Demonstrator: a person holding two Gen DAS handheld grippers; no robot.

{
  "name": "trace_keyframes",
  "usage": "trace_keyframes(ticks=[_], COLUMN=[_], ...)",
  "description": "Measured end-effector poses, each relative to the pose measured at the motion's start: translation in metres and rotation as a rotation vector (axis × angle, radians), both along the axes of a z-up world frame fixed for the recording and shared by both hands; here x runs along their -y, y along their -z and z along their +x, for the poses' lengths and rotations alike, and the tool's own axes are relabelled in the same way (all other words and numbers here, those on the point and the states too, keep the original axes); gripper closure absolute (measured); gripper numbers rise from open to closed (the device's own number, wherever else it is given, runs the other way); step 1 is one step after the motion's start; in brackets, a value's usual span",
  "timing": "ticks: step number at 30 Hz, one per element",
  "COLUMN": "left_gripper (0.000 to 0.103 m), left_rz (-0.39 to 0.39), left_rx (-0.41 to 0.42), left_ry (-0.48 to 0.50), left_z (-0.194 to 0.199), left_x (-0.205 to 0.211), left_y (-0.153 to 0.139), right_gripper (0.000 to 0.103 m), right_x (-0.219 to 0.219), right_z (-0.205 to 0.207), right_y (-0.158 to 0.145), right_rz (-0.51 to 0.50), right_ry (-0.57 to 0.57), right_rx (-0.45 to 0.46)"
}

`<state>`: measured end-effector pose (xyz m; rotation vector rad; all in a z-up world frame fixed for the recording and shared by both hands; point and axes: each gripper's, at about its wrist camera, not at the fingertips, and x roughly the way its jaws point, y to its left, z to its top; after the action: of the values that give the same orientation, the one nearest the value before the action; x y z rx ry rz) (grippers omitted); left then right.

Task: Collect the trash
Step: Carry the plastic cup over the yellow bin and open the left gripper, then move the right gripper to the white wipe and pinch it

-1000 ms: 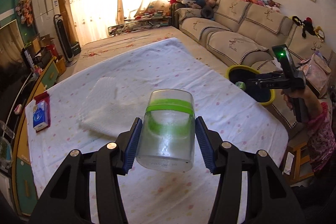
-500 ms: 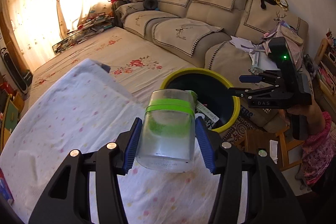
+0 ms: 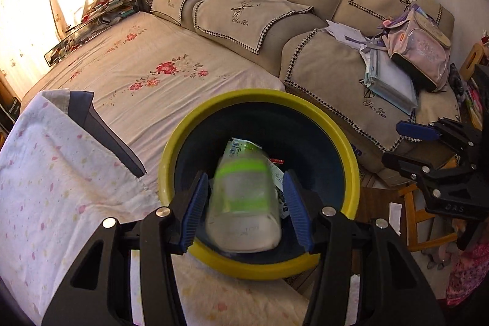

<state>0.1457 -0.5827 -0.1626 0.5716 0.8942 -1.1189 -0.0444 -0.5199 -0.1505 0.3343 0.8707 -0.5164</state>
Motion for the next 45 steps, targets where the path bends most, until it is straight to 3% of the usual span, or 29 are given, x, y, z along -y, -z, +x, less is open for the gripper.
trace_keyframes(ticks=[2, 8, 14, 19, 26, 35, 41, 45], left_gripper=[0.036, 0.030, 0.012, 0.005, 0.005, 0.005, 0.005, 0.005], left_rz=[-0.004, -0.089, -0.234, -0.313, -0.258, -0.209, -0.176, -0.182], left_rx=[-0.001, 0.025, 0.076, 0.153, 0.317, 0.337, 0.357, 0.346], left_ry=[-0.024, -0.098, -0.214, -0.352, -0.614, -0.942, -1.058, -1.090], left_z=[0.003, 0.004, -0.007, -0.022, -0.032, -0.029, -0.034, -0.035], left_x=[0.005, -0.038, -0.142, -0.234, -0.350, -0.487, -0.547, -0.561], left_y=[0.002, -0.026, -0.076, -0.100, -0.106, -0.085, -0.077, -0.074], right_gripper=[0.044, 0.042, 0.041, 0.041, 0.040, 0.038, 0.037, 0.036], right_x=[0.001, -0.004, -0.021, -0.045, -0.088, -0.165, -0.233, -0.280], right_z=[-0.001, 0.004, 0.019, 0.039, 0.074, 0.134, 0.183, 0.216], right_y=[0.002, 0.006, 0.011, 0.009, 0.001, -0.009, -0.010, -0.006], right_rz=[0.003, 0.014, 0.023, 0.015, -0.002, -0.014, 0.002, 0.029], right_ry=[0.002, -0.013, -0.056, -0.123, -0.228, -0.415, -0.580, -0.702], right_rx=[-0.003, -0.003, -0.010, -0.017, -0.017, -0.028, -0.042, -0.058])
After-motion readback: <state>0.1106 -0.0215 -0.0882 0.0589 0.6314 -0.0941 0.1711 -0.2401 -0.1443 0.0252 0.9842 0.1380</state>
